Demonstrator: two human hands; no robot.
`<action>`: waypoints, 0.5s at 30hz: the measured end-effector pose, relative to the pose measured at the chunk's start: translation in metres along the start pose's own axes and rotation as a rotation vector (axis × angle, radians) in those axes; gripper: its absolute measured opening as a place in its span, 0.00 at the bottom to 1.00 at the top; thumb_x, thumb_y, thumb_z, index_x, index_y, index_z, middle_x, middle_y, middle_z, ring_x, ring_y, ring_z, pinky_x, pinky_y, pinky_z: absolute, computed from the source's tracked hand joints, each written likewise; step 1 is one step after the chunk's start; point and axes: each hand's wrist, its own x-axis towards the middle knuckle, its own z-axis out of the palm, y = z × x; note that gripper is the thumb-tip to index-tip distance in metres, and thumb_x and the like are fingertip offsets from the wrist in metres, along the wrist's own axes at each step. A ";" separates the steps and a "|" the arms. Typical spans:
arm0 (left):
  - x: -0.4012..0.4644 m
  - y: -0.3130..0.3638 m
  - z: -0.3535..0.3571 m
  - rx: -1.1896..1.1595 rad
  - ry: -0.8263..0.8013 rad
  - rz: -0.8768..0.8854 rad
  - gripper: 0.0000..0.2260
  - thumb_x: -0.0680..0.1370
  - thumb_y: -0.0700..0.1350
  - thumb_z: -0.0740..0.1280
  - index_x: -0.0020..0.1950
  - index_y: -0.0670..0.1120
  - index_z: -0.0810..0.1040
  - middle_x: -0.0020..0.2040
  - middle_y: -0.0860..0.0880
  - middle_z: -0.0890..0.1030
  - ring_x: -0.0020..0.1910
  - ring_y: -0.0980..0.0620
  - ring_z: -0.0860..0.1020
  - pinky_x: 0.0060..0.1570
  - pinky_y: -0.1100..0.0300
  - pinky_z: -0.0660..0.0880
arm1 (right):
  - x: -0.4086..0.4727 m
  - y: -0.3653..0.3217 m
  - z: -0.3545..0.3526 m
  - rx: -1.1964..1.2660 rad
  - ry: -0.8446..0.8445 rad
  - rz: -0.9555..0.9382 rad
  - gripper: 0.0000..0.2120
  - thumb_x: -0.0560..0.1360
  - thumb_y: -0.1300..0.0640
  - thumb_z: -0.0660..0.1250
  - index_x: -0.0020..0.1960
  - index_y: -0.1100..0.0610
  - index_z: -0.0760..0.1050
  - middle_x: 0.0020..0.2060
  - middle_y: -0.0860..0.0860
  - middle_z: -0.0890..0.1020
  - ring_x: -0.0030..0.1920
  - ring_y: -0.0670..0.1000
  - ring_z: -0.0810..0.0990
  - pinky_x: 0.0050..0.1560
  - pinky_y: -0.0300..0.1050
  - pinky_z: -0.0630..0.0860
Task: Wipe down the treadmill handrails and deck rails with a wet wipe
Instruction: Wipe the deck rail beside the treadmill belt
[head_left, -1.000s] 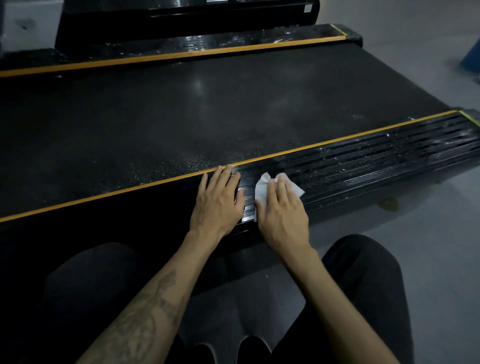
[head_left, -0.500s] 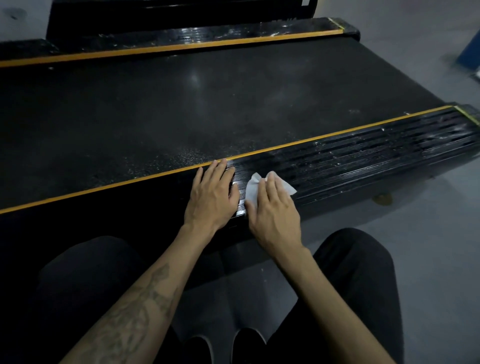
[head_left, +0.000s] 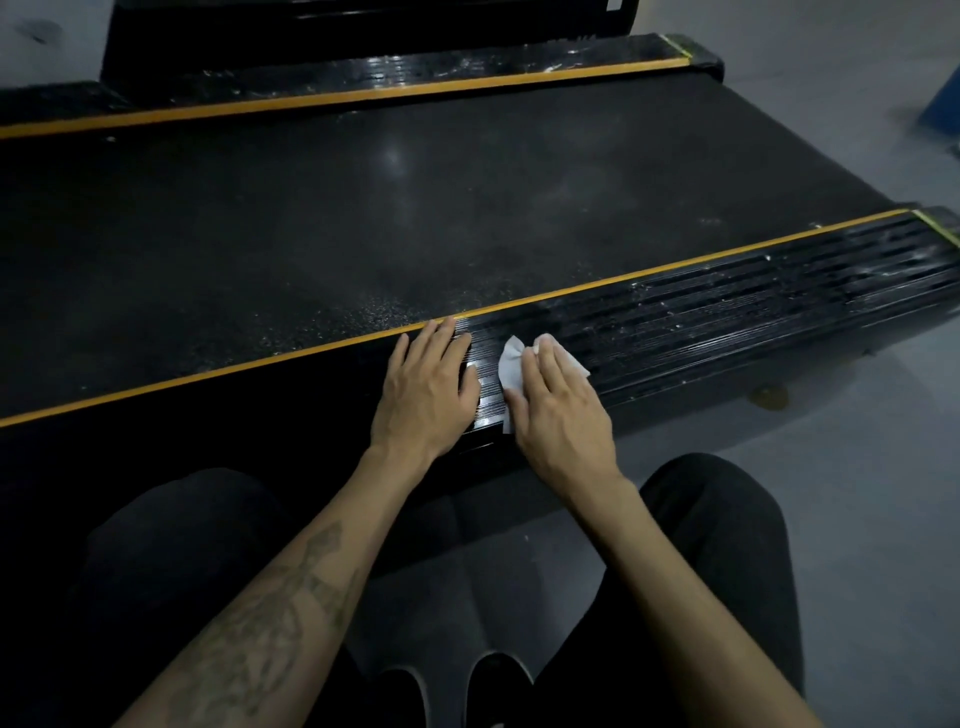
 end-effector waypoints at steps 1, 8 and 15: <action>0.000 0.000 0.000 0.000 0.003 0.000 0.21 0.84 0.49 0.60 0.77 0.44 0.71 0.80 0.45 0.66 0.81 0.48 0.61 0.80 0.45 0.56 | -0.004 0.000 0.001 -0.011 0.008 0.020 0.30 0.87 0.46 0.40 0.83 0.62 0.48 0.83 0.59 0.50 0.83 0.53 0.45 0.81 0.47 0.46; 0.001 -0.001 0.001 0.008 -0.003 0.008 0.22 0.84 0.49 0.60 0.77 0.44 0.71 0.80 0.45 0.66 0.81 0.47 0.61 0.80 0.44 0.56 | -0.012 -0.011 0.009 0.061 0.033 -0.009 0.29 0.87 0.47 0.43 0.83 0.63 0.51 0.83 0.60 0.50 0.83 0.54 0.46 0.82 0.48 0.45; 0.001 -0.001 0.002 0.000 0.013 0.015 0.22 0.83 0.50 0.62 0.76 0.44 0.73 0.79 0.44 0.68 0.80 0.46 0.63 0.79 0.44 0.57 | -0.029 -0.015 0.011 0.051 0.051 0.069 0.29 0.87 0.49 0.42 0.82 0.66 0.51 0.82 0.63 0.52 0.83 0.57 0.47 0.81 0.50 0.46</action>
